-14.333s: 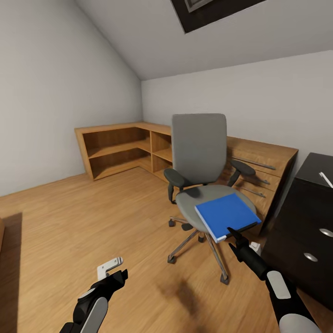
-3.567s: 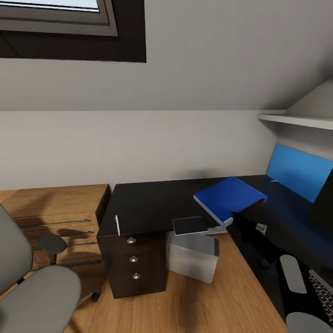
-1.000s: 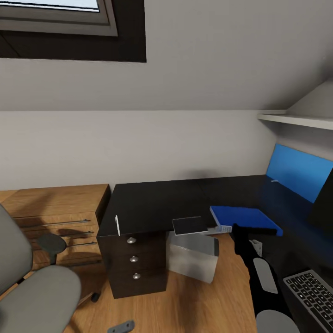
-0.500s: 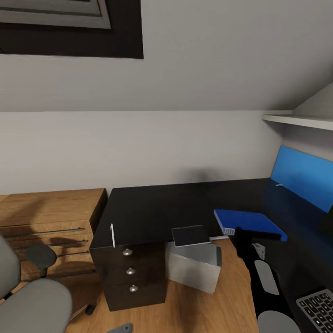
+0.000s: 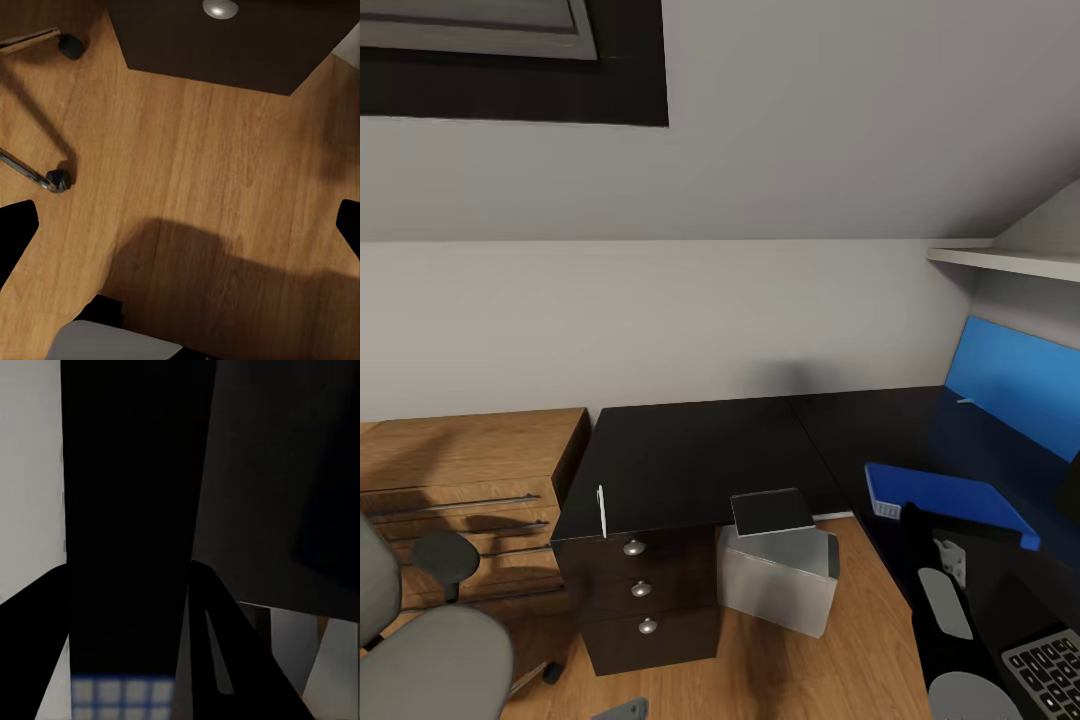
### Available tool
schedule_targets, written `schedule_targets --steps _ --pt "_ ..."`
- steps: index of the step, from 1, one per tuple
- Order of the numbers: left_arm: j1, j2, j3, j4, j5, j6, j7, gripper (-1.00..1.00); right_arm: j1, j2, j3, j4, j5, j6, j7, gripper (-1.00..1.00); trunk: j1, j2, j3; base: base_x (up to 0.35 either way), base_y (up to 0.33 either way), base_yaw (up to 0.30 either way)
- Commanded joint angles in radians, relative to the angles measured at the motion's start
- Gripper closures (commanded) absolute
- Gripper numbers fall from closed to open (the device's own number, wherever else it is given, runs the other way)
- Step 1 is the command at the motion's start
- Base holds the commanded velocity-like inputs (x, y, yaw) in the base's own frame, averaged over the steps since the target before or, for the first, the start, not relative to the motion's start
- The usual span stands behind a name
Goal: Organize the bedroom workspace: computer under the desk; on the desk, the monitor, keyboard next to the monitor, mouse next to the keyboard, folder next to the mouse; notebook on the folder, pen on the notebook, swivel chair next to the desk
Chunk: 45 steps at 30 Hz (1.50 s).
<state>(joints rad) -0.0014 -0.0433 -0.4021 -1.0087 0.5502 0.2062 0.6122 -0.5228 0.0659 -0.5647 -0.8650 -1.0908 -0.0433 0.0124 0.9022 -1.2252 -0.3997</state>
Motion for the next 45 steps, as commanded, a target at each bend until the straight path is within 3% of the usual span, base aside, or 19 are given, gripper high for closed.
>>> schedule_targets --steps 1,15,45 --pt "0.000 0.000 -0.001 -0.002 0.004 0.004 0.006 -1.00 -0.001 0.000 -0.001 0.001 -0.011 -0.004 0.001 1.00 0.000 -0.001 -0.001 0.000 0.000 0.000" --pt "0.000 0.000 -0.002 -0.002 0.005 0.003 0.007 -1.00 -0.002 -0.002 0.008 0.004 -0.008 -0.007 -0.001 1.00 0.000 -0.001 -0.001 0.090 -0.021 0.000" --pt "0.000 -0.003 -0.003 -0.002 0.005 0.003 0.008 -1.00 -0.002 -0.005 0.014 0.004 -0.012 -0.001 -0.017 1.00 0.107 -0.197 -0.089 0.000 0.000 0.000"
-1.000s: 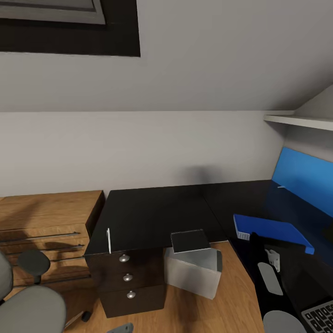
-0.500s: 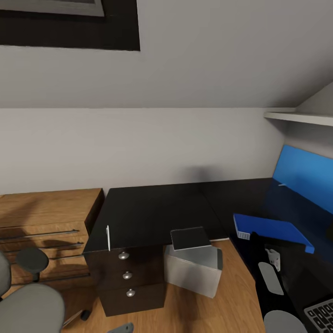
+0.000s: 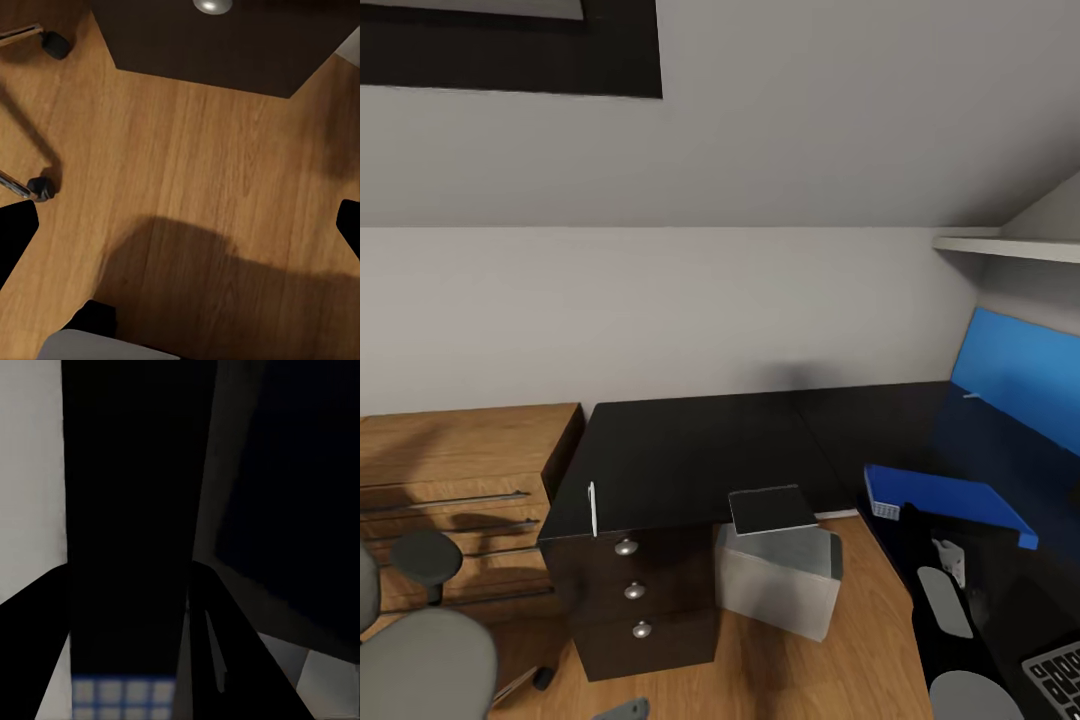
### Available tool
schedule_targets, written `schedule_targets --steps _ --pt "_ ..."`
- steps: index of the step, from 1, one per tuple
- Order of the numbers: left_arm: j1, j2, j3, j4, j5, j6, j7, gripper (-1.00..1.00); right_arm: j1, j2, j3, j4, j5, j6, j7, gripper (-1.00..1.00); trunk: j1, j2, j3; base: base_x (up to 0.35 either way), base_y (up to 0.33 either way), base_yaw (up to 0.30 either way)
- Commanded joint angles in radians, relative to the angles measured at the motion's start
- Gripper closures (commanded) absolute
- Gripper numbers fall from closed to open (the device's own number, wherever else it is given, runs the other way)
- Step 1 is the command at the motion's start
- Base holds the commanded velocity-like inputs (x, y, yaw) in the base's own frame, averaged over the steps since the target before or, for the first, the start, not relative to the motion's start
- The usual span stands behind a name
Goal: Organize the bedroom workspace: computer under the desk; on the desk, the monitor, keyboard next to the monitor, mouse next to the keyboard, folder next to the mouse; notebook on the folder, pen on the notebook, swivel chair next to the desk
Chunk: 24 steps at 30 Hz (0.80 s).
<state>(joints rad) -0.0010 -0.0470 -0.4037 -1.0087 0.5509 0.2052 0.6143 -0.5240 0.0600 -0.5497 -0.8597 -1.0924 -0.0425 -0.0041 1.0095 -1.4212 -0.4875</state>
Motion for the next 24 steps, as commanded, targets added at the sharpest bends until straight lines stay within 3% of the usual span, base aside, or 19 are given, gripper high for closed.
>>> schedule_targets --steps 1,6,24 --pt "0.000 0.000 -0.001 -0.002 0.004 0.004 0.006 -1.00 -0.001 0.000 -0.001 -0.002 -0.010 -0.002 -0.016 1.00 0.000 -0.001 -0.001 0.000 0.000 0.000" --pt "0.000 0.000 -0.011 -0.001 0.002 0.005 0.004 -1.00 -0.001 0.000 0.008 -0.004 -0.010 -0.001 -0.096 1.00 0.000 -0.001 -0.001 0.000 0.000 0.000" --pt "0.000 0.001 -0.015 0.002 0.004 0.004 0.004 -1.00 -0.001 -0.002 0.027 -0.004 -0.010 -0.002 -0.106 1.00 0.000 -0.001 -0.001 0.068 -0.026 0.000"
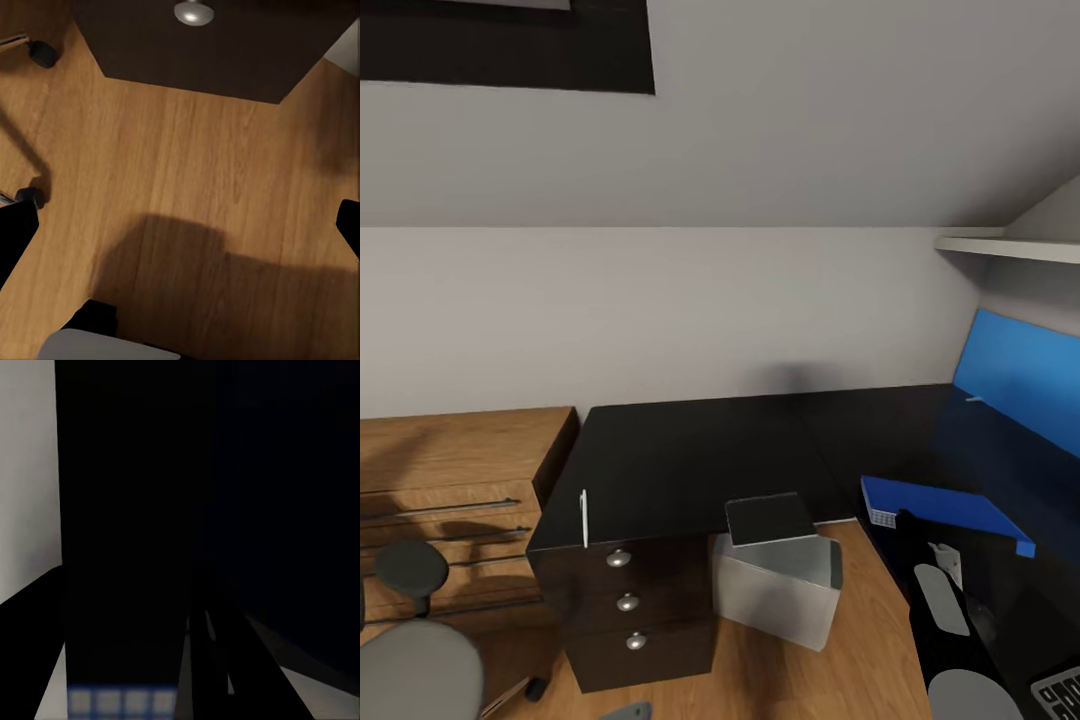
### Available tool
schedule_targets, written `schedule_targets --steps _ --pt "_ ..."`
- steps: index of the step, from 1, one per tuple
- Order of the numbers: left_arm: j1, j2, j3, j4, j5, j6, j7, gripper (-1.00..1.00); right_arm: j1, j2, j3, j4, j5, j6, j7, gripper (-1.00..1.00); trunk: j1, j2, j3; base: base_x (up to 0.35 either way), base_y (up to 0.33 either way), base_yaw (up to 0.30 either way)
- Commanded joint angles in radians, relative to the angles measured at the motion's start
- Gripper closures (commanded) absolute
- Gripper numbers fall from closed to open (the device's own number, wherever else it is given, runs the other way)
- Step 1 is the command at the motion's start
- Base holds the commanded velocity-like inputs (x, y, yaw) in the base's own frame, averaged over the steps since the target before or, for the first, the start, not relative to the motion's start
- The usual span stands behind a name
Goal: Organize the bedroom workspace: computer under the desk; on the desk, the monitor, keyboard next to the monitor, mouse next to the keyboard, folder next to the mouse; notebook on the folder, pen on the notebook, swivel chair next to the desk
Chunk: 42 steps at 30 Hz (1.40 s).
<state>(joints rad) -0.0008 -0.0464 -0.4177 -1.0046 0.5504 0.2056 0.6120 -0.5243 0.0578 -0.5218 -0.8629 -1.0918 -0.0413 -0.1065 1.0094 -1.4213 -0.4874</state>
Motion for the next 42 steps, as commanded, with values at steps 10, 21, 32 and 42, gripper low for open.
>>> schedule_targets --steps 10,21,32,42 --pt "0.000 0.000 -0.004 0.018 0.004 0.005 0.006 -1.00 0.000 0.000 -0.001 -0.002 -0.010 -0.007 -0.004 1.00 0.000 -0.001 -0.001 0.006 -0.006 0.000" --pt "0.000 -0.001 -0.004 0.018 0.002 0.003 0.006 -1.00 0.000 0.000 -0.001 -0.002 -0.010 -0.007 -0.003 1.00 0.000 -0.001 -0.001 0.000 0.000 0.000" --pt "0.000 -0.001 -0.003 0.018 0.000 0.003 0.006 -1.00 0.000 0.002 0.000 -0.008 -0.013 -0.003 0.002 1.00 0.000 -0.001 -0.001 0.000 0.000 0.000" --pt "-0.001 -0.001 -0.004 0.018 0.001 0.004 0.006 -1.00 0.000 0.002 0.000 -0.008 -0.012 -0.002 0.001 1.00 0.000 -0.001 -0.001 0.000 0.000 0.000"
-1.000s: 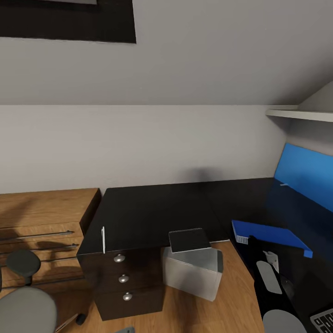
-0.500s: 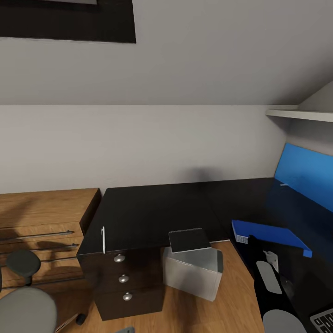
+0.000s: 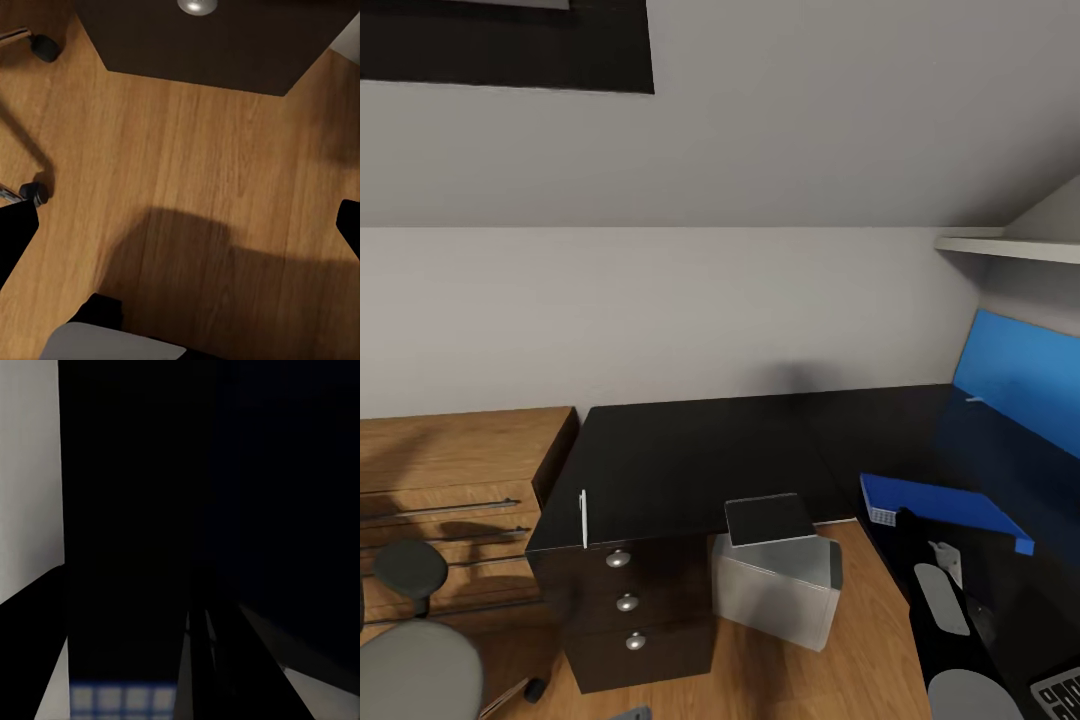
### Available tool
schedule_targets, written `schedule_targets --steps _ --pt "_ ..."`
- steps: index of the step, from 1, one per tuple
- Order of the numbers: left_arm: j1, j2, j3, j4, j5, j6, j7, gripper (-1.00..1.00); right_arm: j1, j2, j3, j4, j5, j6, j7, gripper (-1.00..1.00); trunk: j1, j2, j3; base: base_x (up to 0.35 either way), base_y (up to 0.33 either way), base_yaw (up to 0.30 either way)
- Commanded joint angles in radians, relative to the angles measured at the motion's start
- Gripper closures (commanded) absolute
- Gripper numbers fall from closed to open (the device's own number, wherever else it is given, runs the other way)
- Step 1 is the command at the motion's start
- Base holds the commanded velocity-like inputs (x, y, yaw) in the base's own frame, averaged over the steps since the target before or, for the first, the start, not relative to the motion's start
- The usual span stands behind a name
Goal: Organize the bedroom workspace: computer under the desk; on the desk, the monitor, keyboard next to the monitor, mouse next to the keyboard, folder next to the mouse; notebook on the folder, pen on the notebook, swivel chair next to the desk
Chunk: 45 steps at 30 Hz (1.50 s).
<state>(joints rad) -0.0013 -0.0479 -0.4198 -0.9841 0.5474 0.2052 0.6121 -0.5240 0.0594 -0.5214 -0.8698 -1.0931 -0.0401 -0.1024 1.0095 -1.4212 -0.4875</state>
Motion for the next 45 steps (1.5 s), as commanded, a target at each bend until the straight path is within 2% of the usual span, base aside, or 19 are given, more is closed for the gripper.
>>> schedule_targets --steps 1,11,12,45 --pt "0.000 0.000 -0.001 -0.002 0.005 0.004 0.006 -1.00 0.000 0.002 -0.002 -0.001 -0.012 -0.004 -0.002 1.00 0.000 -0.001 -0.001 0.000 0.000 0.000" --pt "0.000 0.000 -0.001 -0.002 0.006 0.005 0.006 -1.00 -0.001 0.001 -0.002 -0.001 -0.013 -0.006 -0.002 1.00 0.000 -0.001 -0.001 0.000 0.000 0.000" --pt "0.000 0.000 -0.001 -0.002 0.006 0.005 0.006 -1.00 0.000 0.001 -0.002 0.000 -0.013 -0.006 -0.003 -1.00 0.000 -0.001 -0.001 0.000 0.000 0.000" --pt "0.000 0.001 -0.001 -0.002 0.007 0.003 0.006 -1.00 -0.001 0.004 0.000 -0.001 -0.012 -0.004 -0.002 -1.00 0.000 -0.001 -0.001 -0.029 0.000 0.000"
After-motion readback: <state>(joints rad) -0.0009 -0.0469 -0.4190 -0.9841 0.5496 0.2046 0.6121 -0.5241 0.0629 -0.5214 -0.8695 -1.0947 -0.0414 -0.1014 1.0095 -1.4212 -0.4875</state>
